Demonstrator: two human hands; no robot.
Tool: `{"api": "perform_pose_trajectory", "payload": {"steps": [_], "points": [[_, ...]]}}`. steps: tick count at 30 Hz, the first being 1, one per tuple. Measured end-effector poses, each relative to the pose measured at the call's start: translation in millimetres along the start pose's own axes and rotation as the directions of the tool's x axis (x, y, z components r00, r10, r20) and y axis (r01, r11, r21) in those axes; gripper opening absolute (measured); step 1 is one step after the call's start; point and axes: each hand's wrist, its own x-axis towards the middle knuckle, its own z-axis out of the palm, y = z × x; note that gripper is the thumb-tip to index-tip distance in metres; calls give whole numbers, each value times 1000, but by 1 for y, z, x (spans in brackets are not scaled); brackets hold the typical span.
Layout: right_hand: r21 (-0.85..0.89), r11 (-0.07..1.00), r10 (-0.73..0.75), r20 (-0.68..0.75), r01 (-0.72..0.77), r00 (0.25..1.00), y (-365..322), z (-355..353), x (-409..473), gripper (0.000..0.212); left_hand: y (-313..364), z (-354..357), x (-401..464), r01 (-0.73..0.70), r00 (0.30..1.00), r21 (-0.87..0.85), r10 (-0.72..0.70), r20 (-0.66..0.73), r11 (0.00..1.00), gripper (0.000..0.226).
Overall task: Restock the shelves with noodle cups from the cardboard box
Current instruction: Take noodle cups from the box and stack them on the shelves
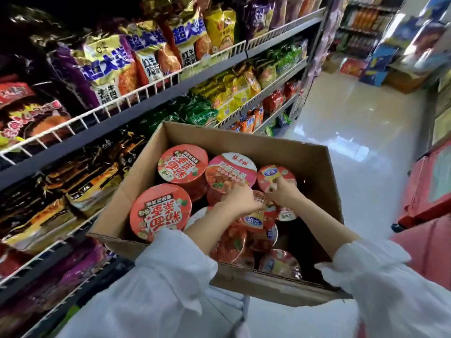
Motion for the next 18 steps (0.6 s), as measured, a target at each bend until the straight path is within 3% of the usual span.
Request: {"api": "perform_pose_trajectory", "payload": {"steps": [2,5,9,12,16,18], "points": [[-122,993,-5,-32,1,999,6,1,8,61,7,17,17,85,996,123,-88,20,989,65],[-72,996,47,-101,-54,994,15,3,17,71,12,29,33,173,984,209,-162,-67,962,38],[244,956,196,-130,-160,972,23,3,25,92,8,31,40,184,972,230,-142,-188,955,43],[466,859,290,-99,-213,952,26,2,33,93,4,30,40,181,968,144,-150,-202,973,48],[741,571,311,205,-355,928,33,6,36,51,0,22,36,121,978,-4,-119,-173,993,52],[738,550,300,261,-390,917,37,9,39,37,-3,21,36,82,977,1,-80,-198,997,46]]}}
